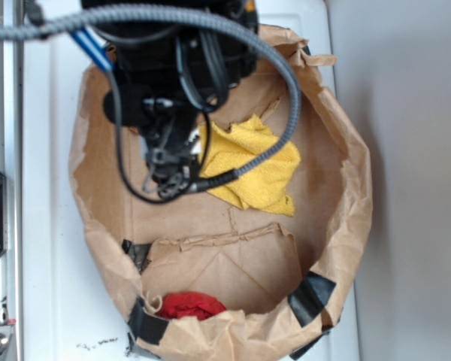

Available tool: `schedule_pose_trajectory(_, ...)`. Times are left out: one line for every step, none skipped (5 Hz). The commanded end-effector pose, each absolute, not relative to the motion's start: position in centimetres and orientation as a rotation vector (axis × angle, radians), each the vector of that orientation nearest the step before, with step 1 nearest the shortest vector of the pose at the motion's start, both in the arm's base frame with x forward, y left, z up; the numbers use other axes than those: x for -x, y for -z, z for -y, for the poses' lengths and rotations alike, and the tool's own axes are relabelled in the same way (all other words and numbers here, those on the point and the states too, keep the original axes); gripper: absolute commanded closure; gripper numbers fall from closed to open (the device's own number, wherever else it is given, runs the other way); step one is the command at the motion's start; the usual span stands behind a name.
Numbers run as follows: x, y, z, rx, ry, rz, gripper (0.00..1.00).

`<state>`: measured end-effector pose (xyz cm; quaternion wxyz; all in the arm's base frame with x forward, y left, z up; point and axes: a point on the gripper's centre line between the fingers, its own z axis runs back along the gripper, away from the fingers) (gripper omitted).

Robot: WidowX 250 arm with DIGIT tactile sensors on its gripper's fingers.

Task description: Grab the yellow cloth.

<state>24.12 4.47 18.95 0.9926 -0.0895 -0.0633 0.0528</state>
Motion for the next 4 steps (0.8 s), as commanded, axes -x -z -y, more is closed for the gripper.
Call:
schedule_pose_trajectory(-26.7,-16.0,-6.1,0.1,-0.129,0.169,0.0)
schedule_pose_trajectory(-27.6,-14.4,-7.6,0.091,-0.142,0.161,0.0)
schedule_pose_trajectory(-28.3,-12.3,-7.9,0.082,-0.133,0.148,0.0)
schedule_pose_trajectory(-28.8,-10.8,-7.1,0.056,-0.105,0.141,0.0)
